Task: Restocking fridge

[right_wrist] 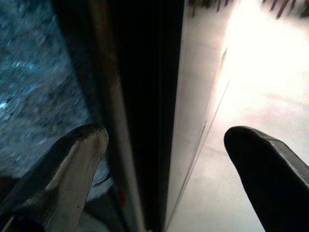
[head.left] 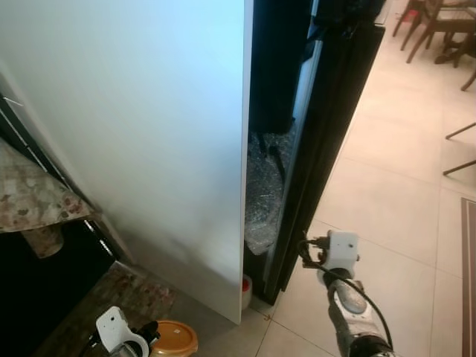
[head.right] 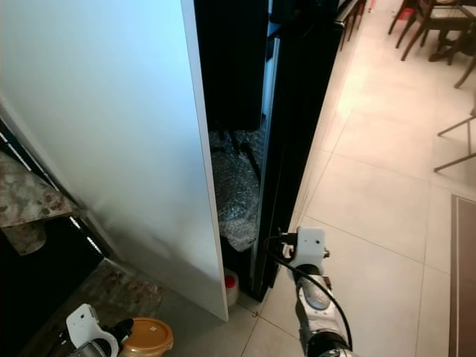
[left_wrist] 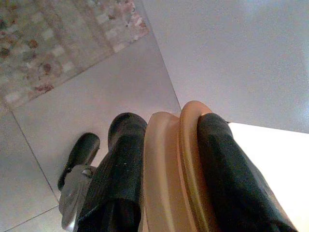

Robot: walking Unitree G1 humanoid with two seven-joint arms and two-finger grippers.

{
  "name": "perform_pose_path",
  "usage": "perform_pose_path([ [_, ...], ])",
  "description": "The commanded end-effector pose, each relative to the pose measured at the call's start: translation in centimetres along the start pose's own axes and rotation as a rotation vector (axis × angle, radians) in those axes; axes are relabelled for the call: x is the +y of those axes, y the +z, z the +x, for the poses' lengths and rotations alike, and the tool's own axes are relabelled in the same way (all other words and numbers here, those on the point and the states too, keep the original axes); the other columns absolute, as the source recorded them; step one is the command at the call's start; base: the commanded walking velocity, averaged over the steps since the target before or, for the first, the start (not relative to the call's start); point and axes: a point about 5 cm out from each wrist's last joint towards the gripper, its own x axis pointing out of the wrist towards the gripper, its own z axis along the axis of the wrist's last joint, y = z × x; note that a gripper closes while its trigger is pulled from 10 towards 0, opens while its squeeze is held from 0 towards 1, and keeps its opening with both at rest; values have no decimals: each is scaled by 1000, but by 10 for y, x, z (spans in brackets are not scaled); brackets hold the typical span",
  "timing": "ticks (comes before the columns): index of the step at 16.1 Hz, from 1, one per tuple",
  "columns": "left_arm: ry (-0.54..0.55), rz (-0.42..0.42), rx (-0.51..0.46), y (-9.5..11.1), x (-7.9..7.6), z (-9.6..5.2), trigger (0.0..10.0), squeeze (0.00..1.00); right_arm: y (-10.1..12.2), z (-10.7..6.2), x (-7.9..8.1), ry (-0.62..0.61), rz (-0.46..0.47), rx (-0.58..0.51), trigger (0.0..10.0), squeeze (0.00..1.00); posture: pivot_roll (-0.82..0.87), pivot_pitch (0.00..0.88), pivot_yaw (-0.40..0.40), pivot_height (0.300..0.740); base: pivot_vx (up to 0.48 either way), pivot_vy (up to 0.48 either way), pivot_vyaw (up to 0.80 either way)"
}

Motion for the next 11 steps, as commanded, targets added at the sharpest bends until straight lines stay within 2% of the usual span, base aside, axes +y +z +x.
perform_pose_path([
  [1, 14, 16, 2, 0, 4, -1, 10000, 0, 6, 2, 3, 12, -17, -36, 10000, 0, -4, 0, 35, 740, 0, 0, 0],
  [3, 15, 18, 4, -1, 4, -1, 10000, 0, 9, 2, 9, 60, -6, -62, 10000, 0, -3, 0, 35, 740, 0, 0, 0],
  [4, 16, 20, 5, -1, 4, -1, 10000, 0, 8, 3, 15, 114, 3, -35, 10000, 0, -8, 0, 37, 740, 0, 0, 0],
  [6, 15, 23, 5, -1, 4, -1, 10000, 0, 9, 6, 24, 187, -35, -16, 10000, 0, -1, 0, 35, 740, 0, 0, 0],
  [8, 14, 24, 5, -1, 3, -1, 10000, 0, 15, 10, 23, 180, -36, -26, 10000, 0, -2, 0, 37, 740, 0, 0, 0],
  [9, 13, 24, 5, -1, 3, 0, 10000, 0, 23, 15, 23, 180, -34, -44, 10000, 1000, -4, 0, 38, 740, 0, 0, 0],
  [11, 14, 22, 4, -1, 2, 0, 10000, 0, 42, 26, 23, 160, -48, -89, 10000, 1000, 1, 0, 36, 740, 0, 0, 0],
])
